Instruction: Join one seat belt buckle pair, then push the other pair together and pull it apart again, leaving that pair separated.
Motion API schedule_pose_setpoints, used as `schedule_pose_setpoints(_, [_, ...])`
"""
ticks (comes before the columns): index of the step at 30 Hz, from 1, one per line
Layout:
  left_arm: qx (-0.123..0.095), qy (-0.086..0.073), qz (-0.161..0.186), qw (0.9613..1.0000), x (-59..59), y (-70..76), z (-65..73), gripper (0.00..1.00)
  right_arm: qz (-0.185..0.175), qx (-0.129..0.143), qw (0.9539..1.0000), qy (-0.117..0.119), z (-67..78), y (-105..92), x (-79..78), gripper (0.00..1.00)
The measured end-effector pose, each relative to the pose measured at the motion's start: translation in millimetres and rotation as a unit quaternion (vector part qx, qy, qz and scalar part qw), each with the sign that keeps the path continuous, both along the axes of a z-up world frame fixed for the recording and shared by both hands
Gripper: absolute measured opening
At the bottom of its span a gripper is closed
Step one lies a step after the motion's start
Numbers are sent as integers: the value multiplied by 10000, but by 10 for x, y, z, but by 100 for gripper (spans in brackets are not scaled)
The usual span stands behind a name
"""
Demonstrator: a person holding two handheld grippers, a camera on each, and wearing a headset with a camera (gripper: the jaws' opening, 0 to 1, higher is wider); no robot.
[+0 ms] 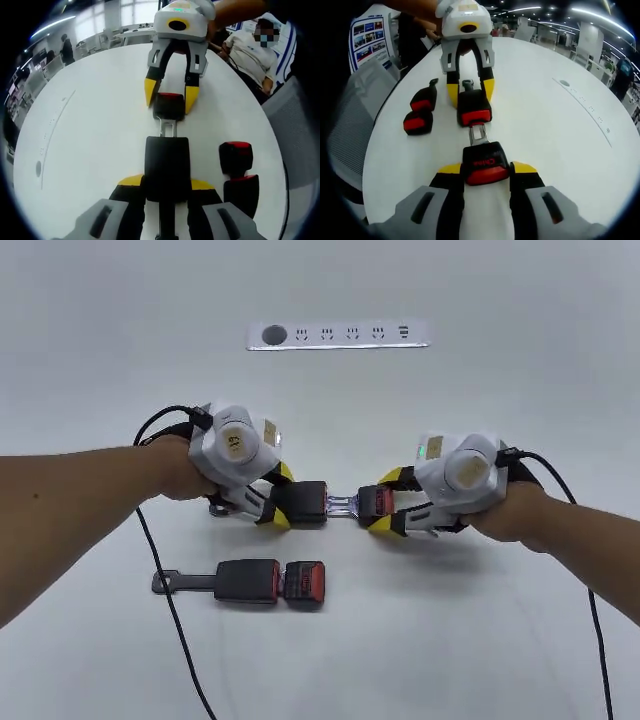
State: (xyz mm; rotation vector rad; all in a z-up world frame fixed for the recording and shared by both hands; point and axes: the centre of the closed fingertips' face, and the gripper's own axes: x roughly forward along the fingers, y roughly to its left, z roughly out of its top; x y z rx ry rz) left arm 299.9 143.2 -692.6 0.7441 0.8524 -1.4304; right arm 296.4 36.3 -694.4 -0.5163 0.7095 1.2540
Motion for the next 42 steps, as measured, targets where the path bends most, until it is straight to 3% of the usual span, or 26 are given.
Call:
schedule_pose_setpoints(21, [46, -4, -31, 10000, -22, -1, 22, 33, -223, 3, 9997, -25, -86, -555, -42, 34])
schedule_pose_setpoints(42, [120, -23, -88, 9999, -11, 9, 9, 33, -354, 117, 9993, 59, -14, -851, -145, 34])
